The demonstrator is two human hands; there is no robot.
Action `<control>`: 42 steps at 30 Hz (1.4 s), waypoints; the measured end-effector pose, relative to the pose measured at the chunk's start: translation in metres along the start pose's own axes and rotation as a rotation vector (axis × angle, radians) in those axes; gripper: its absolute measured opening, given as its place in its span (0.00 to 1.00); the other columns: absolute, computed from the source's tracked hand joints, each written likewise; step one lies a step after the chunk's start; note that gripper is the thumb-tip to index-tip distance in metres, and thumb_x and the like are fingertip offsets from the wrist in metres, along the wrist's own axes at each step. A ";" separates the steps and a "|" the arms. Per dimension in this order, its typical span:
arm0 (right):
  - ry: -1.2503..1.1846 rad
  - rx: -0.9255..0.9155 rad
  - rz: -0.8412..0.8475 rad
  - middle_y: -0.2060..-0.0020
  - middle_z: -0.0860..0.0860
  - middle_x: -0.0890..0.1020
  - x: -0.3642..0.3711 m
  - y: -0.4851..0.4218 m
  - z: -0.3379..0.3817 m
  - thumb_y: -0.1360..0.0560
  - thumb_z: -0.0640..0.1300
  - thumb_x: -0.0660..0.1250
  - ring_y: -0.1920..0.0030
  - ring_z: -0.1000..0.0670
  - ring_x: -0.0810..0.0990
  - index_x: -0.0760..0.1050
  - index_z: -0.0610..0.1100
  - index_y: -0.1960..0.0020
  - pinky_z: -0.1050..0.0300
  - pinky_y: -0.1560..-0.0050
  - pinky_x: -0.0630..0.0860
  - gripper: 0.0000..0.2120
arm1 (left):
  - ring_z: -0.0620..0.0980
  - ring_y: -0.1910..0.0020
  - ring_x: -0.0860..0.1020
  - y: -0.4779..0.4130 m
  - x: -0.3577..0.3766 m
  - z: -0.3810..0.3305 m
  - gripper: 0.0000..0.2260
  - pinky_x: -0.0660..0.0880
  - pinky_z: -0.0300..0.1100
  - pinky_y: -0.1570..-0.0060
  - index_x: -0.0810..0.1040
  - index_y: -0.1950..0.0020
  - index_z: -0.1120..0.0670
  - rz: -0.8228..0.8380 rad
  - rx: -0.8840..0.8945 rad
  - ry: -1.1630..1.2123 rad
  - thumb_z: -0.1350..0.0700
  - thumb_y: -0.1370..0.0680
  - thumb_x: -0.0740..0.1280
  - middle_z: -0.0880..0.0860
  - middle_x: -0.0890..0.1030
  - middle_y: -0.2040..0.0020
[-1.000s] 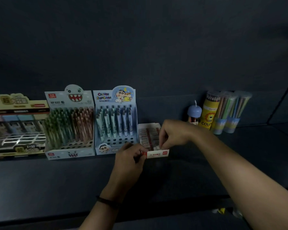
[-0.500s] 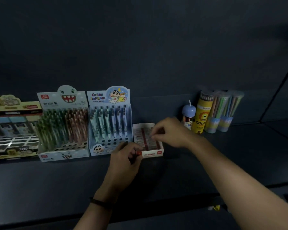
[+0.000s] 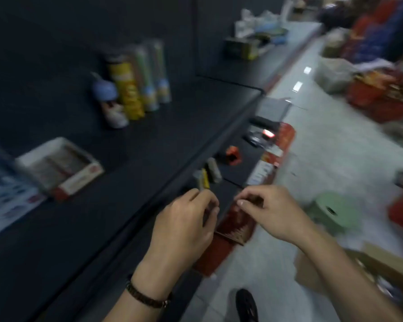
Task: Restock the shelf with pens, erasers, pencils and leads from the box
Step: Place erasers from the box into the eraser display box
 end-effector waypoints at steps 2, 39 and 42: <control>0.041 0.193 0.017 0.58 0.57 0.86 -0.005 0.057 -0.067 0.19 0.46 0.72 0.58 0.61 0.81 0.86 0.53 0.51 0.65 0.56 0.73 0.05 | 0.47 0.56 0.80 0.005 0.057 -0.035 0.03 0.79 0.49 0.62 0.75 0.47 0.41 0.181 0.059 0.011 0.44 0.18 0.66 0.43 0.78 0.52; -0.301 1.279 0.070 0.46 0.50 0.85 -0.044 0.498 -0.966 0.19 0.51 0.70 0.48 0.49 0.82 0.81 0.46 0.37 0.56 0.48 0.76 0.13 | 0.54 0.35 0.74 0.081 0.965 -0.451 0.13 0.77 0.53 0.36 0.78 0.33 0.44 1.361 0.276 -0.004 0.52 0.18 0.69 0.49 0.76 0.34; -0.323 1.253 0.129 0.43 0.49 0.85 0.009 0.475 -1.070 0.19 0.49 0.71 0.45 0.48 0.82 0.82 0.47 0.37 0.49 0.42 0.81 0.13 | 0.56 0.29 0.70 0.097 1.061 -0.434 0.19 0.74 0.55 0.31 0.75 0.30 0.42 1.358 0.224 -0.034 0.54 0.19 0.71 0.50 0.73 0.32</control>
Point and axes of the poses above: each hand's wrist, its own y-axis away from the middle knuckle, its own x-axis out of the palm, z = x × y, the point moved 9 cm from there along -y, towards the middle knuckle
